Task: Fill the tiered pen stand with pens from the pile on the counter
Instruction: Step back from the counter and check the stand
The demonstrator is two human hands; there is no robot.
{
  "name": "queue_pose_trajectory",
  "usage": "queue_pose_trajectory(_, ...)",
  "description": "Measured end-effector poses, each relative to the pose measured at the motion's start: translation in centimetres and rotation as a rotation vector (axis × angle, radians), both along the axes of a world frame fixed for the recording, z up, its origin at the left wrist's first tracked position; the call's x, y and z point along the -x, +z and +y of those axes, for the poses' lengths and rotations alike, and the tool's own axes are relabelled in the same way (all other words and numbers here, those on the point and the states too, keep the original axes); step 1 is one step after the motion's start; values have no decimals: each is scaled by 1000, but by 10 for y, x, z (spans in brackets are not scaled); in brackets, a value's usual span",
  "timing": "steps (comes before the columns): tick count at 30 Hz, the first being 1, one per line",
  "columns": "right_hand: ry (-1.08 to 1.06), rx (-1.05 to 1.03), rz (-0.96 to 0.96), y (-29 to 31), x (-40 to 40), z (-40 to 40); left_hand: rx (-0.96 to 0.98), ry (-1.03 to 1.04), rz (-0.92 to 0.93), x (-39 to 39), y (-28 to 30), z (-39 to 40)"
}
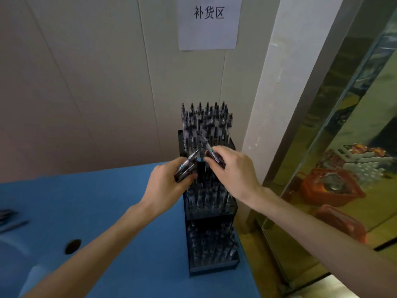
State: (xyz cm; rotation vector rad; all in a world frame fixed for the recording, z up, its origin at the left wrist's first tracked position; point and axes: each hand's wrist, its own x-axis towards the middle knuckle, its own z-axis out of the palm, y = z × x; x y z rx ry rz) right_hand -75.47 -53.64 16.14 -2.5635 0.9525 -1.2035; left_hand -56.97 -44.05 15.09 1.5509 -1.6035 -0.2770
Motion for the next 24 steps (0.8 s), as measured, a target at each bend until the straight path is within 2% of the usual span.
queue_pose_trajectory(4,0,-64,-54,-5,4,-2,-14,35,-8,3,-3,-2)
queue_pose_trajectory(10,-17,-16,28,-12,6,1,3,41,-93,3,-1,3)
queue_pose_trajectory(21,-16,-42,189,11,-6,1,-34,28,-108,2,10,0)
queue_pose_trajectory(24,-26,-83,233,11,-7,2,-10,48,-227,6,12,1)
